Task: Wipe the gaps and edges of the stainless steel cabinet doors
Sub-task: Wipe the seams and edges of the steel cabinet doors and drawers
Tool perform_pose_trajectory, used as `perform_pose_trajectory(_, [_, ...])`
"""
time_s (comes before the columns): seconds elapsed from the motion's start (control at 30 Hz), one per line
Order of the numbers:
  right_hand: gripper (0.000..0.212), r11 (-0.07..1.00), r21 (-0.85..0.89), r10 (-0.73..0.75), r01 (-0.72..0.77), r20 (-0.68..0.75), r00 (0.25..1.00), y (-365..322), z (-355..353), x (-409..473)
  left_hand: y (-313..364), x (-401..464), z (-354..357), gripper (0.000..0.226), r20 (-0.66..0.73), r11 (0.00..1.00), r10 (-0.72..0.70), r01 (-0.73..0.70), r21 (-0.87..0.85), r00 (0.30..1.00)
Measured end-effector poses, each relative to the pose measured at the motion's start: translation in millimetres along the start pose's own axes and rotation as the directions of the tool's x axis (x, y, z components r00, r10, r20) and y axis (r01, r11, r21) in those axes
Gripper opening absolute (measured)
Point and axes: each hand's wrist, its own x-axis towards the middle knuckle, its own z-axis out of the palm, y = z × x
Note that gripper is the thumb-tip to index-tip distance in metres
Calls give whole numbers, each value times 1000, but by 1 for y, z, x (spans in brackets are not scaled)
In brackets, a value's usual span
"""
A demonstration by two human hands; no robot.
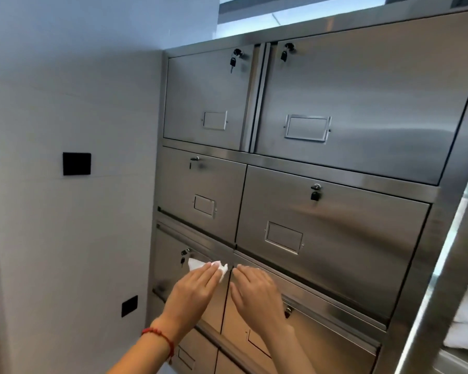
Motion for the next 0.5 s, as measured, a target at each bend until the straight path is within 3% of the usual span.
perform_pose_trajectory(0.5, [33, 991, 121, -49, 59, -83, 995, 30, 96, 87, -82, 52, 40, 70, -36, 989, -82, 86, 120, 996])
